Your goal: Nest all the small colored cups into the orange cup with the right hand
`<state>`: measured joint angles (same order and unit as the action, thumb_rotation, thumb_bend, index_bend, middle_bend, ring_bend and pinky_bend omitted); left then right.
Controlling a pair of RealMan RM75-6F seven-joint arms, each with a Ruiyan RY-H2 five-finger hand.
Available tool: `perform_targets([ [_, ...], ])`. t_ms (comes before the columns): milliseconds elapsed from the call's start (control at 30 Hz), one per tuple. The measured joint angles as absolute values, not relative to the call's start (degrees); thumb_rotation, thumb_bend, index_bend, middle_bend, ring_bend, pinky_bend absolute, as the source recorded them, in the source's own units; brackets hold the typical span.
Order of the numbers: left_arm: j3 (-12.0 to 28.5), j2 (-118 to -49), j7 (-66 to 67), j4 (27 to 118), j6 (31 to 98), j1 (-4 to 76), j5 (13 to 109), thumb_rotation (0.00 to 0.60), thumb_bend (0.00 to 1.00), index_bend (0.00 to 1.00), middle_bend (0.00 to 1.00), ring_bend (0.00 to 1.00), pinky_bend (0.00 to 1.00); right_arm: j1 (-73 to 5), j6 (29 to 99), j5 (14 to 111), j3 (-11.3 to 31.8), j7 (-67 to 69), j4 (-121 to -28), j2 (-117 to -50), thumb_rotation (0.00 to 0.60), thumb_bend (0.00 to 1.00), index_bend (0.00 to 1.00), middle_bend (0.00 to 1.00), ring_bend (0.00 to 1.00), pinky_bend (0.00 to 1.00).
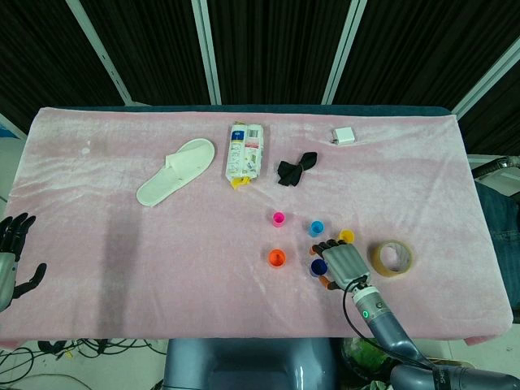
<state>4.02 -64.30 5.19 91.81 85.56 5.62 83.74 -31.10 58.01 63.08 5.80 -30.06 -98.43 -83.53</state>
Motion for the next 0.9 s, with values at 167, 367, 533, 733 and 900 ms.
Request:
perform_targets([
  [167, 4.06, -64.29, 5.21, 91.81, 85.45, 5.66, 83.6, 0.6, 0.34, 0.07, 0.06, 0.0, 0.01, -31.24, 58.07, 62.74, 5.21, -29.96, -98.39, -83.46, 0.6, 0.24, 0.34, 0.32, 0.25, 0.29],
  [367, 4.14, -64.29, 5.15, 91.84, 85.78, 5.55, 83.58, 0.6, 0.34, 0.07, 0.06, 0.0, 0.01, -31.47, 58.54, 63.12, 4.99, -29.63, -98.27, -83.57, 0.6, 0.24, 0.34, 0.31, 0.25, 0.29],
  [533, 4.19, -64.24, 5.09, 91.76, 85.48, 5.65, 83.33, 0.6, 0.34, 0.07, 0.06, 0.0, 0.01, -31.68, 59.15, 63.04, 4.94, -30.48, -98.68, -82.94, 0.6, 0.24, 0.32, 0.27, 0.25, 0.29],
  [733, 4.12, -64.19, 5.26, 91.79, 85.26, 5.74, 83.3, 0.6, 0.34, 0.07, 0.06, 0.0, 0.01, -32.04, 59.61, 62.0, 4.89, -32.05, -101.18, -81.07, 0.6, 0.24, 0.32, 0.27, 0.25, 0.29],
  [900, 4.11, -64.19, 5.3, 91.9, 85.37, 5.68, 83.3, 0.6, 0.34, 0.07, 0.06, 0.0, 0.01, -32.46, 59.68, 61.34, 4.75, -32.82, -102.01, -80.4, 0.6, 0.24, 0.32, 0.28, 0.25, 0.29],
])
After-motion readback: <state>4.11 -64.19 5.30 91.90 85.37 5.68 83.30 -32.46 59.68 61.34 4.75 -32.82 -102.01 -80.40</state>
